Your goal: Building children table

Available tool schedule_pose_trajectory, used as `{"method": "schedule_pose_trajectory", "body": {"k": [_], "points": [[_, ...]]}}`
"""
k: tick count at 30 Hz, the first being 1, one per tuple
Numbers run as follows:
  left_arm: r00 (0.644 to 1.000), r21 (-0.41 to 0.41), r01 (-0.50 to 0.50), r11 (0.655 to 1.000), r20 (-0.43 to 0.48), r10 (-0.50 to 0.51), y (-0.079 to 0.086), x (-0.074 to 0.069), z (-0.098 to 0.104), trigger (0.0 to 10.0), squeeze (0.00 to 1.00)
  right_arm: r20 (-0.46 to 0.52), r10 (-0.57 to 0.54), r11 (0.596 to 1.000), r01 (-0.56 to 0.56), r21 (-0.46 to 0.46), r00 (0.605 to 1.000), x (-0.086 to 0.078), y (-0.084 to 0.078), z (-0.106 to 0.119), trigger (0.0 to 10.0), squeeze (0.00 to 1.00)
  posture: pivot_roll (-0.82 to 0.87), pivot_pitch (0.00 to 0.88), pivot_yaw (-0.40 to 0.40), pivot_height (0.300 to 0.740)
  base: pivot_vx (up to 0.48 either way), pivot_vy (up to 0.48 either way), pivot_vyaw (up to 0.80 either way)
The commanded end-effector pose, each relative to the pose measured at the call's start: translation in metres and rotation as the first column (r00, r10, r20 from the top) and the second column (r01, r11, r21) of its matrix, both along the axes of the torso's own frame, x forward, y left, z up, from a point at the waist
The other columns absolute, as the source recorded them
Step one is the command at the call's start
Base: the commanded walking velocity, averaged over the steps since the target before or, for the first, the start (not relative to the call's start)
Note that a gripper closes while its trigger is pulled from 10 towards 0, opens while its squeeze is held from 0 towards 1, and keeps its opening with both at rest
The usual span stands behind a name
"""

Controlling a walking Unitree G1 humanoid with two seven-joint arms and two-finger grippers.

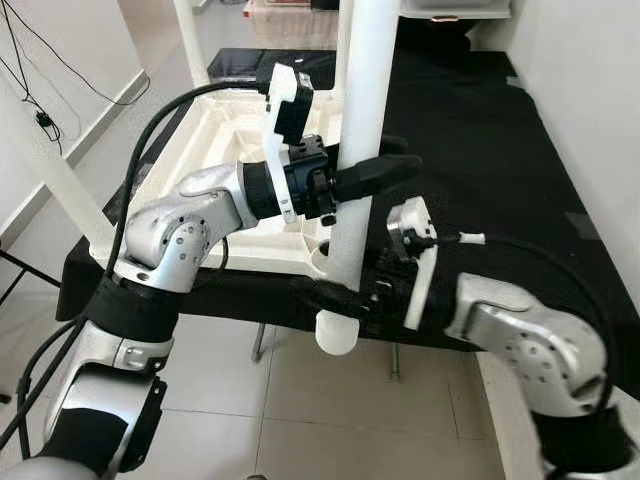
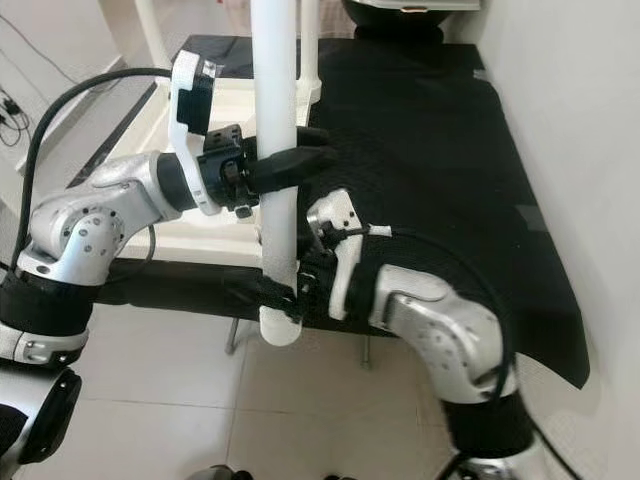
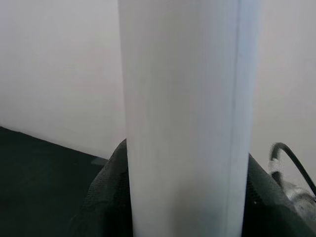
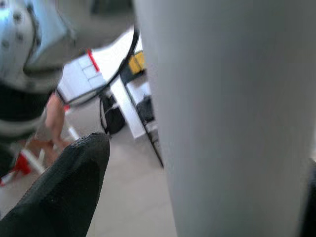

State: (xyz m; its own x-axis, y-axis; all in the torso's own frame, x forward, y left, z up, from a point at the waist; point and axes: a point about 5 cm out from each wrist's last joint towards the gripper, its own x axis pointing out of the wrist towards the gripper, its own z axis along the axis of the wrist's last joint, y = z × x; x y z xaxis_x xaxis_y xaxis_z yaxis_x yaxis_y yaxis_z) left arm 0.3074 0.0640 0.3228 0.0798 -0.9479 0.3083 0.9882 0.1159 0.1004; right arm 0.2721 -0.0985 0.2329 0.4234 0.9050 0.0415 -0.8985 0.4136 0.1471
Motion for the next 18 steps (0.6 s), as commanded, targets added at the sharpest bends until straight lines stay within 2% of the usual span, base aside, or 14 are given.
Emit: {"method": "schedule_pose_trajectory", "body": {"k": [1,5,6,7,8,10,11,18], "points": [[1.000,-0.019,-0.009,1.000,0.026,0.010,0.003,-0.001,0.002,0.0,0.00,0.005,-0.005,1.000,0.005,0.009,1.000,-0.003,0.009,-0.003,10.0,0.00,0.02,0.121,-0.003,0.740,0.000,0.000,0.00],[1.000,-0.032,-0.013,0.999,0.028,0.014,0.001,-0.001,0.004,0.0,0.00,0.020,-0.003,0.998,0.005,-0.062,1.000,-0.006,0.016,-0.014,9.8,0.00,0.02,0.120,-0.004,0.740,0.000,0.000,0.00],[0.999,-0.035,-0.015,0.999,0.030,0.016,0.001,-0.001,0.005,0.0,0.00,0.023,-0.005,0.997,0.006,-0.072,1.000,-0.006,0.017,-0.015,3.5,0.00,0.03,0.116,-0.004,0.740,0.000,0.000,0.00],[0.999,-0.035,-0.015,0.999,0.030,0.016,0.001,-0.001,0.005,0.0,0.00,0.023,-0.005,0.997,0.006,-0.072,1.000,-0.006,0.017,-0.015,3.5,0.00,0.03,0.116,-0.004,0.740,0.000,0.000,0.00],[0.999,-0.036,-0.017,0.999,0.032,0.018,0.001,-0.001,0.006,0.0,0.00,0.025,-0.006,0.997,0.008,-0.076,1.000,-0.006,0.018,-0.016,1.7,0.00,0.03,0.116,-0.004,0.740,0.000,0.000,0.00],[0.999,-0.037,-0.018,0.999,0.034,0.019,0.001,0.000,0.006,0.0,0.00,0.027,-0.008,0.997,0.010,-0.078,1.000,-0.006,0.018,-0.016,1.7,0.00,0.03,0.116,-0.004,0.740,0.000,0.000,0.00],[0.999,-0.040,-0.021,0.999,0.034,0.023,0.001,0.000,0.006,0.0,0.00,0.034,-0.012,0.997,0.015,-0.079,0.999,-0.006,0.020,-0.016,0.0,0.00,0.03,0.112,-0.007,0.740,0.000,0.000,0.00],[0.999,-0.070,-0.033,0.997,0.029,0.036,0.003,0.002,0.010,0.0,0.00,0.084,-0.047,0.997,0.052,-0.064,0.995,-0.003,0.030,-0.016,0.0,0.00,0.03,0.108,-0.004,0.740,0.000,0.000,0.00]]}}
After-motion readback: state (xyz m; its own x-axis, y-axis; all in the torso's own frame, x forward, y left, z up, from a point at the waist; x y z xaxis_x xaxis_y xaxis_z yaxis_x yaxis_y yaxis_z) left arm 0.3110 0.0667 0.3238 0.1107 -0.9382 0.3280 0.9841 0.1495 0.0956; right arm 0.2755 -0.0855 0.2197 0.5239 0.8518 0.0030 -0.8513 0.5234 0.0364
